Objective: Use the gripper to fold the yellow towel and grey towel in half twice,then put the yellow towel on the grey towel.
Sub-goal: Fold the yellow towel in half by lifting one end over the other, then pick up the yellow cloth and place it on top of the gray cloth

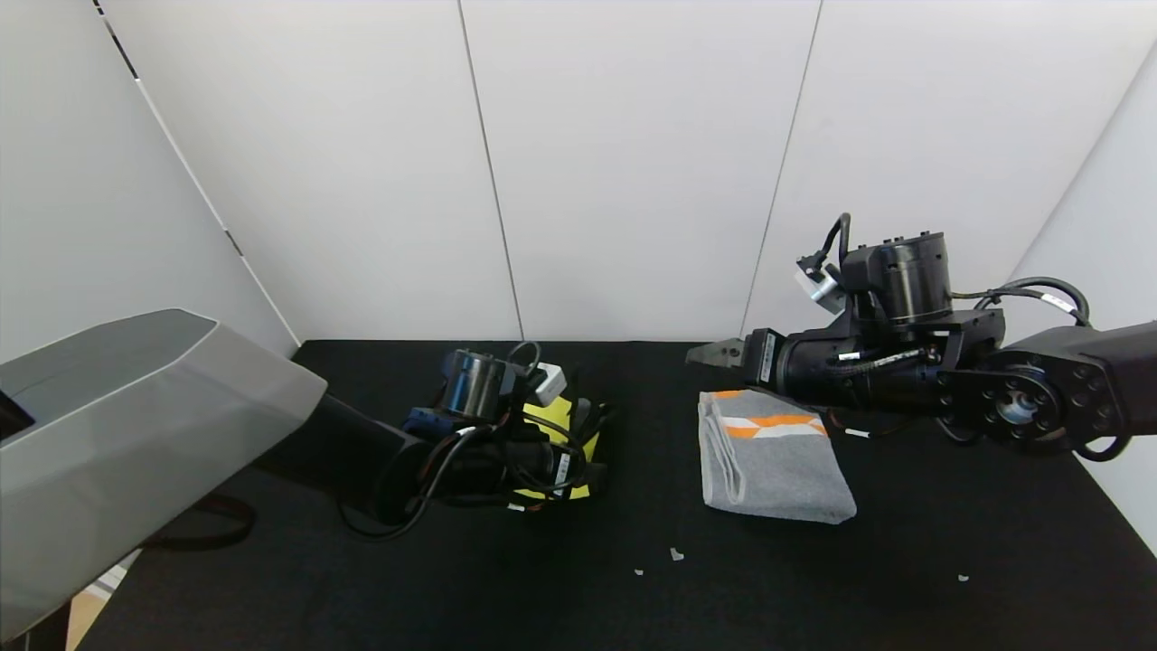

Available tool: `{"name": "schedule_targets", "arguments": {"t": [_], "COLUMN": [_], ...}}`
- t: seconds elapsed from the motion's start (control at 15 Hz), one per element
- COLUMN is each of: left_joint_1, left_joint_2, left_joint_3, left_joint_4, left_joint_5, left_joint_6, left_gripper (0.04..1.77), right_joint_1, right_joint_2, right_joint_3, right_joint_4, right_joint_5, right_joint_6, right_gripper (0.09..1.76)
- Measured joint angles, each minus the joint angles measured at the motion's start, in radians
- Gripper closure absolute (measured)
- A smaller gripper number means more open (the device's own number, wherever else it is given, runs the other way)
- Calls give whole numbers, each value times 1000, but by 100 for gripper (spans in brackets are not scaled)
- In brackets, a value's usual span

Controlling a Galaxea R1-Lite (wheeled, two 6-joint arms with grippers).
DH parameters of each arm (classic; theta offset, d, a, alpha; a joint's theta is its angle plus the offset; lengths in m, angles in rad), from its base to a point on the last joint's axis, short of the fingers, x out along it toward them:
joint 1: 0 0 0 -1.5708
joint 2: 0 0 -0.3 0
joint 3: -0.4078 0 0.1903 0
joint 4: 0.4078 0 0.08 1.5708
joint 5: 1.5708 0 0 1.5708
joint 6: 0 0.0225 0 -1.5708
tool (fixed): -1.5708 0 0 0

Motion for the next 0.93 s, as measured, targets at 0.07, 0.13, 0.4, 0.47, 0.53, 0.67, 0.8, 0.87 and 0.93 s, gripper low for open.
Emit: {"name": "schedule_targets", "arguments": {"t": [0.07, 0.13, 0.4, 0.47, 0.53, 0.67, 0.8, 0.87, 0.93], "left_joint_1": [1, 2, 21, 37, 63, 136, 223, 264, 301], "left_joint_2": [-16, -32, -97, -109, -120, -136, -143, -145, -146], "left_joint_3": [0, 1, 0, -2, -3, -6, -6, -3, 0], "left_joint_4": [1, 3, 7, 9, 10, 17, 35, 41, 43], "left_joint_5": [0, -1, -3, -3, -4, -14, -46, -84, -131], "left_joint_6": [-2, -2, -21, -23, -24, -23, -26, -41, -71], "left_gripper": [44, 40, 28, 26, 24, 20, 18, 17, 16], "right_joint_1": [-1, -2, -5, -5, -3, 9, 37, 53, 65], "right_joint_2": [0, 0, 0, 0, 0, 4, 23, 39, 59], "right_joint_3": [0, -1, -1, -1, -1, -3, -10, -16, -24], "right_joint_4": [0, 0, 0, 1, 1, 1, -1, -2, -7], "right_joint_5": [0, 0, 0, 0, 0, 1, 0, -1, -1], "right_joint_6": [0, 1, 1, 1, 1, 1, 0, 0, 0], "right_gripper": [14, 14, 14, 14, 14, 14, 14, 14, 14]}}
